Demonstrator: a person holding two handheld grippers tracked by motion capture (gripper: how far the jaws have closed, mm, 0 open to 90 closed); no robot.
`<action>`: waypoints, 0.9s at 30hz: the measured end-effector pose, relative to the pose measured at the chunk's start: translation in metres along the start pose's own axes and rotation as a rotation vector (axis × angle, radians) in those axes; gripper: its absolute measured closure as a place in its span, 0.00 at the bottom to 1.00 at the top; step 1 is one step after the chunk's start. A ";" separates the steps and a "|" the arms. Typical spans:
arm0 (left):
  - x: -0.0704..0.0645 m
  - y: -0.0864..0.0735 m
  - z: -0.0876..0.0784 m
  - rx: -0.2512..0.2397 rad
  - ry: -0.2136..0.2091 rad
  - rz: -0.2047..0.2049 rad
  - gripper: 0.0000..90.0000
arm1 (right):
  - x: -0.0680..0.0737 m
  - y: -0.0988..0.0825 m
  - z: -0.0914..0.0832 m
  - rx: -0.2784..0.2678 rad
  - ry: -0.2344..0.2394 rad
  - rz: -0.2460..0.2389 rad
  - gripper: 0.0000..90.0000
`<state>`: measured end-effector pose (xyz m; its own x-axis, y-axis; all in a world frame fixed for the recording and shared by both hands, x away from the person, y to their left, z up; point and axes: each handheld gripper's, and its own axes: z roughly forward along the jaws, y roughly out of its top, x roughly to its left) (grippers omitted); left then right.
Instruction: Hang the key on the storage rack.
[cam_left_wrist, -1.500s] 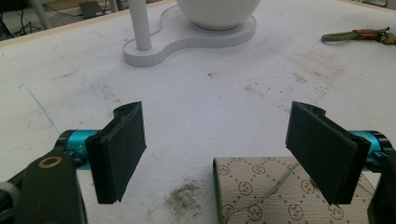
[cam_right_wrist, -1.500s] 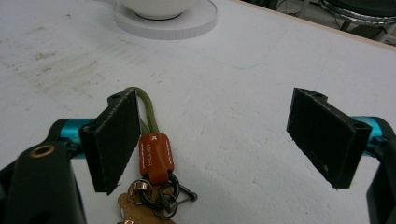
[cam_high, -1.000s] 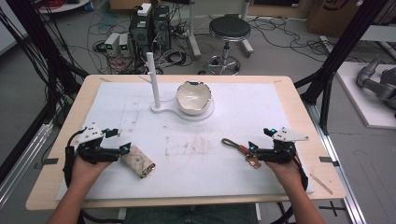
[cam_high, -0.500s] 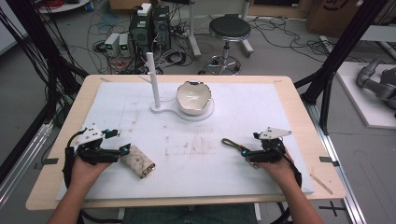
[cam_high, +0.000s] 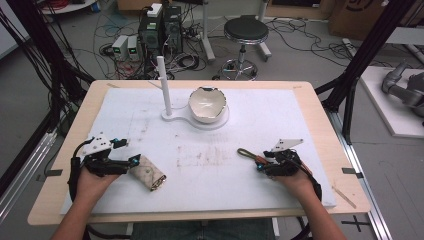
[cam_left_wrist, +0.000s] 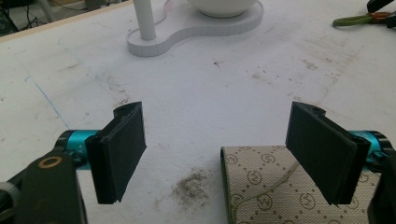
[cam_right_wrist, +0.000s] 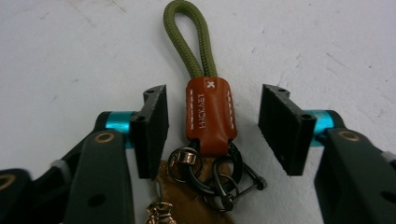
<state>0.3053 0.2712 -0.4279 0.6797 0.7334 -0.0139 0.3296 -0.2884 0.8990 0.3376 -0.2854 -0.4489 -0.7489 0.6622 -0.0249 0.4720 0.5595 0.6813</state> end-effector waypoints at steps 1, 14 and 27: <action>0.000 0.000 0.000 0.000 -0.001 -0.001 0.22 | 0.000 0.000 0.000 0.001 0.007 0.005 0.56; -0.001 0.001 -0.002 -0.002 0.002 0.005 0.22 | 0.004 0.002 -0.004 0.011 -0.006 -0.044 0.80; -0.001 0.000 -0.004 -0.008 0.008 -0.003 0.22 | 0.018 0.029 -0.027 -0.153 0.004 -0.062 0.80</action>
<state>0.3028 0.2729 -0.4261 0.6730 0.7395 -0.0131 0.3265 -0.2812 0.9024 0.3249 -0.2710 -0.4098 -0.7766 0.6264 -0.0675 0.3486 0.5165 0.7821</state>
